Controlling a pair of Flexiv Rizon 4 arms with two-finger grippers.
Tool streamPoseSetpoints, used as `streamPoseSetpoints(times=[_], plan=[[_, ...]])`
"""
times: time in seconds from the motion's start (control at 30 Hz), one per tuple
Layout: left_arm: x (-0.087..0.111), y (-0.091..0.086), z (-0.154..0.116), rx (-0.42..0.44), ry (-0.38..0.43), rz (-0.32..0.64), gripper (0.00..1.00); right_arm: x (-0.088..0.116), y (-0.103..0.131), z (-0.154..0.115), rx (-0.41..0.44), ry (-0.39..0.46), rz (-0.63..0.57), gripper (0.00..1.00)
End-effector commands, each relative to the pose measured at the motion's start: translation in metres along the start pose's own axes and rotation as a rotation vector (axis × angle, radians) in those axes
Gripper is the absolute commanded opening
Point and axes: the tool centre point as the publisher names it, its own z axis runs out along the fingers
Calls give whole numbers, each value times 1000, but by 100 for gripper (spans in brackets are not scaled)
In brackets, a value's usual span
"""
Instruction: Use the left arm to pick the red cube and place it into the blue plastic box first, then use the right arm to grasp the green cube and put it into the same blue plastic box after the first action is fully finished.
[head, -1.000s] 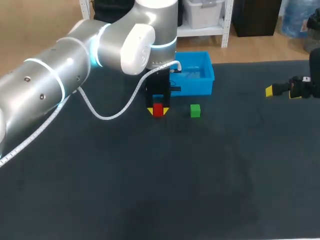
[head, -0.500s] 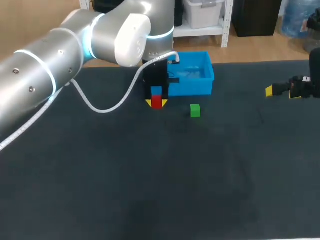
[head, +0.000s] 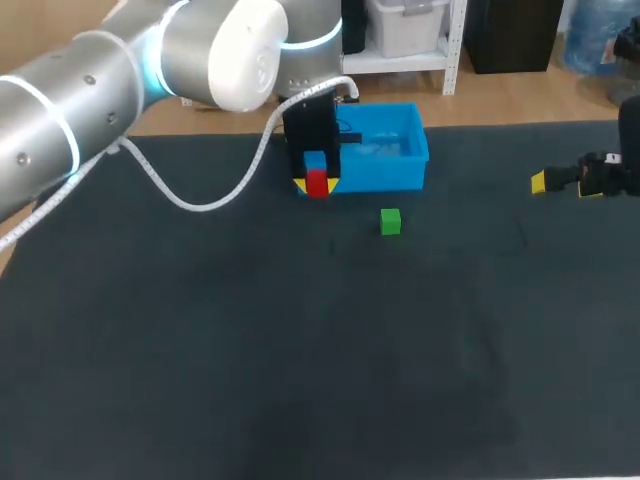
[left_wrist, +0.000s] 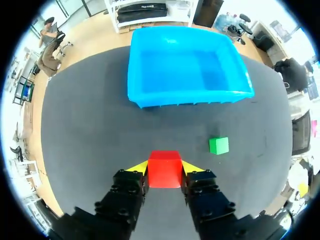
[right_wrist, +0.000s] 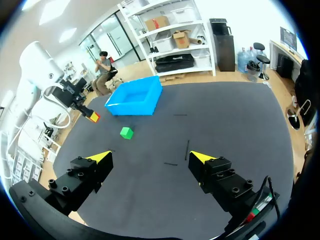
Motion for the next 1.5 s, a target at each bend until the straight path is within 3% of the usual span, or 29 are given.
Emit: streamPoseSetpoints(times=[0.03,0.53,0.93,1.5], plan=[[10,6,-10,20,-38,4,0,0,0,-1,3,0,0,100],[1,14,-36,60,-103,21,0,0,0,-1,3,0,0,100],[-16,9,-56,91,-159,46,0,0,0,-1,3,0,0,100],[-73,4,-71,75,-233,74,0,0,0,-1,3,0,0,100]])
